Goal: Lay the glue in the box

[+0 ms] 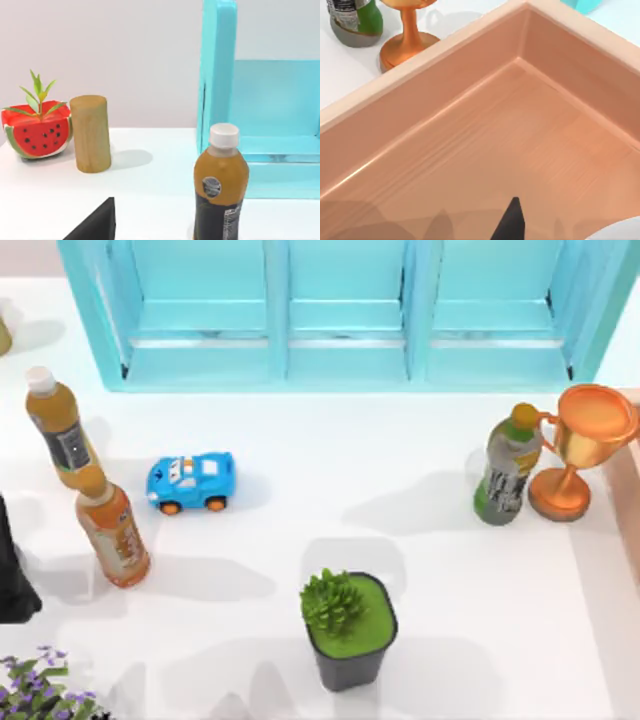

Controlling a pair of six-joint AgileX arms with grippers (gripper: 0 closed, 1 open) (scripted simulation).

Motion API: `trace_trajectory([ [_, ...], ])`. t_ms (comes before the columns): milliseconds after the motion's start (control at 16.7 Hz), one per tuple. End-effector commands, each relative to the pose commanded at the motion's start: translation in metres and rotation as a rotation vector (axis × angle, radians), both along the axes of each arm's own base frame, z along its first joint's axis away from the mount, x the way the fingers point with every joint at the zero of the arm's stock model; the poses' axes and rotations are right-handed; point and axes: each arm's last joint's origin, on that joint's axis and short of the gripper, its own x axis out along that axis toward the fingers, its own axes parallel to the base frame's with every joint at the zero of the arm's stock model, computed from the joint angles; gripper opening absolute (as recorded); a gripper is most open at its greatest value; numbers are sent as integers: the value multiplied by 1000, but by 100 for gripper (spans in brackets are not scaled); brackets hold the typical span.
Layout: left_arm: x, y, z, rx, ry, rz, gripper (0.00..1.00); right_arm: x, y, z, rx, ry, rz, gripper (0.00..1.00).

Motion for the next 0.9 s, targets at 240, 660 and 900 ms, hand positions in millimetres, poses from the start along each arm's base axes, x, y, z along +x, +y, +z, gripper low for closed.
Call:
trace_trajectory([
  [240,0,0,0,0,0,0,100,-18,3,-5,36,-1,-10,0],
  [660,0,0,0,0,0,0,100,-13,6,-11,42,12,-7,0],
  [900,0,0,0,0,0,0,100,0,16,-27,29,4,-7,0],
])
